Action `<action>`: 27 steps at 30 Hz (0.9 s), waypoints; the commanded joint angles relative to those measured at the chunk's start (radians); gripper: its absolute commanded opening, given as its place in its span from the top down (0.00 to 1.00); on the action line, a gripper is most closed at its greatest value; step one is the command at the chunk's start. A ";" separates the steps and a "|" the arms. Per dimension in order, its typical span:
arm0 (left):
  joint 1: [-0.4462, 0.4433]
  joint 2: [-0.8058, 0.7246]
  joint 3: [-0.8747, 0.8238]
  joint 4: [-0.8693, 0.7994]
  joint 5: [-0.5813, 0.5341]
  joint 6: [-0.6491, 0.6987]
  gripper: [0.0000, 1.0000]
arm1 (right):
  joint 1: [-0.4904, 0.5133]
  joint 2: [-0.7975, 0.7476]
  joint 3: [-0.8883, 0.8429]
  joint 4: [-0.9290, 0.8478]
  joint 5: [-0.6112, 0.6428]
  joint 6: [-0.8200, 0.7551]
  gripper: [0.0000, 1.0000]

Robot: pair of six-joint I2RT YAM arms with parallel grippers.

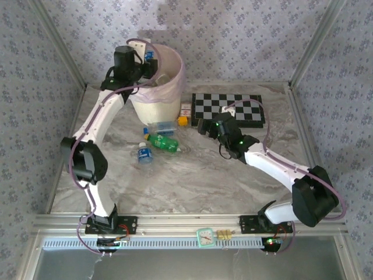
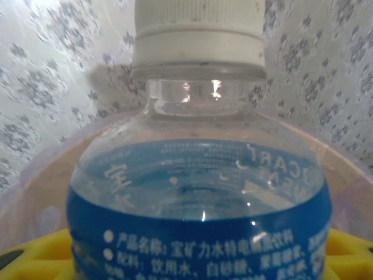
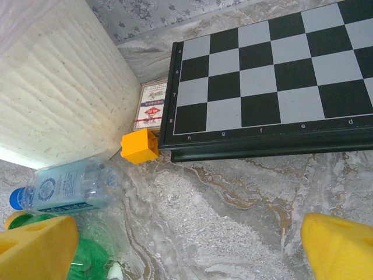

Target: Put the plastic bottles in the bin

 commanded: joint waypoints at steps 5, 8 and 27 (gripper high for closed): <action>0.001 0.108 0.166 -0.193 0.040 -0.011 0.39 | -0.011 -0.034 -0.011 -0.010 0.027 0.013 0.00; 0.001 0.147 0.214 -0.245 0.040 -0.006 0.38 | -0.014 -0.035 -0.013 -0.010 0.028 0.013 0.00; -0.007 -0.013 0.115 -0.138 0.076 -0.091 0.00 | -0.020 -0.051 -0.029 0.006 0.020 0.015 0.00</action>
